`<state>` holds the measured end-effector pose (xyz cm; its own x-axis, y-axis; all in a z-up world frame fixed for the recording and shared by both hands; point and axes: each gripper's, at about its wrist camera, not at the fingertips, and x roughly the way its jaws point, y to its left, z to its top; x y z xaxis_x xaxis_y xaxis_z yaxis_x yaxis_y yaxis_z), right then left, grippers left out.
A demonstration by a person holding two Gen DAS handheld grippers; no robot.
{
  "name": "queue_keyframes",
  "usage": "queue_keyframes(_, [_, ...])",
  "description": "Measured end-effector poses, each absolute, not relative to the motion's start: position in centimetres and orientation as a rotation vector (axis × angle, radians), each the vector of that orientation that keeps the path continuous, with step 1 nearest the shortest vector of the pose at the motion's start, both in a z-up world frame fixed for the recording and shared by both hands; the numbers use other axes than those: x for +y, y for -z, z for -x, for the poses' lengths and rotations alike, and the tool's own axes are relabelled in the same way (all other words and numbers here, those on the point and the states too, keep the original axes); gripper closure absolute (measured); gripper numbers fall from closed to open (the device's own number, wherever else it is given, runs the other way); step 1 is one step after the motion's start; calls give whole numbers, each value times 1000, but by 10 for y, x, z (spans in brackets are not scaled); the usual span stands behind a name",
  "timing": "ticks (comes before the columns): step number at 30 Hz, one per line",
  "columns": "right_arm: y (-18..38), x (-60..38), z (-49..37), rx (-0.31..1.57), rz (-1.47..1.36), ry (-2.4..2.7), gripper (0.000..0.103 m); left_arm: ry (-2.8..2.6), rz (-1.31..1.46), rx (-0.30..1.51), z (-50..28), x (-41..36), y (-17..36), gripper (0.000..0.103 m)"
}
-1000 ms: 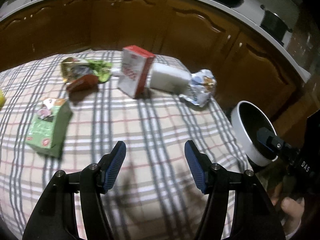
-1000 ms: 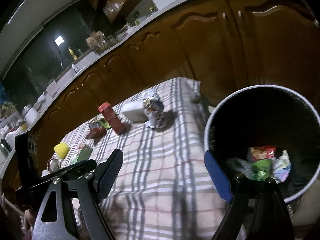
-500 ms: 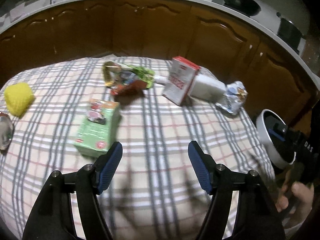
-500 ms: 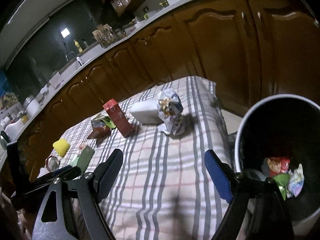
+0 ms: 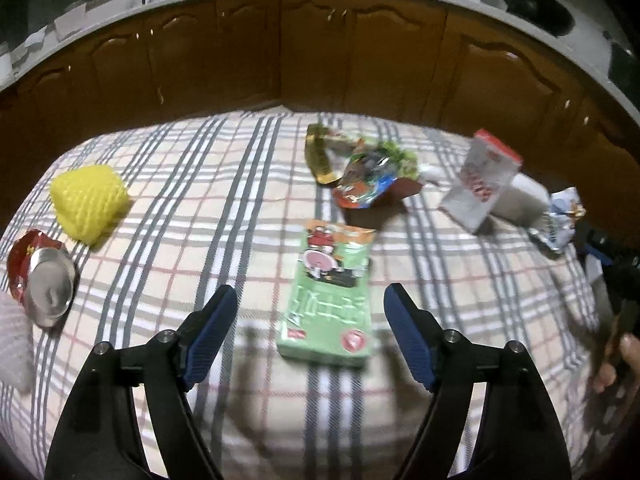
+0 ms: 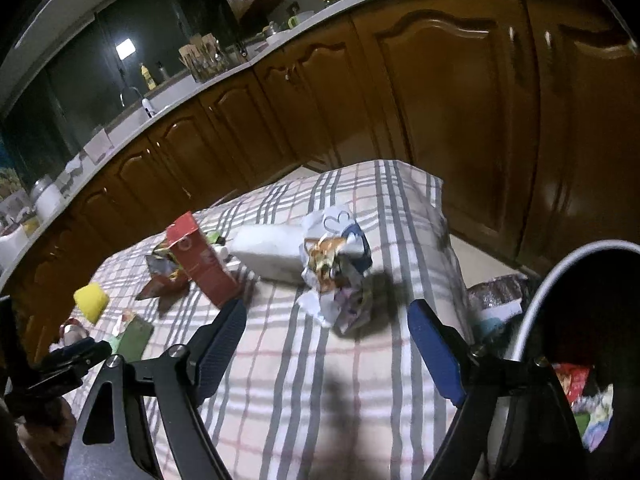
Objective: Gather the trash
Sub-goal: 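Grasp the green milk carton with the left gripper while the right grasps a foil wrapper, then carry the milk carton and foil wrapper over the black bin with both grippers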
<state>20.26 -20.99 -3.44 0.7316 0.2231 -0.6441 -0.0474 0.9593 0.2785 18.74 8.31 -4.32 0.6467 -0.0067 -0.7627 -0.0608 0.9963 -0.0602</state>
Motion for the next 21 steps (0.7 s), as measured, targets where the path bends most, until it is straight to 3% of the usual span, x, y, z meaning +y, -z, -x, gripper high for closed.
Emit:
queue_keyframes(3, [37, -208, -212, 747, -243, -145, 33, -21, 91, 895, -197, 85, 54, 26])
queue_keyframes(5, [39, -209, -215, 756, -238, -130, 55, -11, 93, 914, -202, 84, 61, 26])
queue_keyframes(7, [39, -210, -213, 760, -247, -126, 72, 3, 100, 922, -204, 83, 65, 40])
queue_keyframes(8, [39, -210, -211, 756, -252, -131, 73, 17, 110, 929, -204, 83, 67, 56])
queue_keyframes(21, [10, -223, -144, 680, -274, -173, 77, 150, 115, 848, -172, 39, 37, 56])
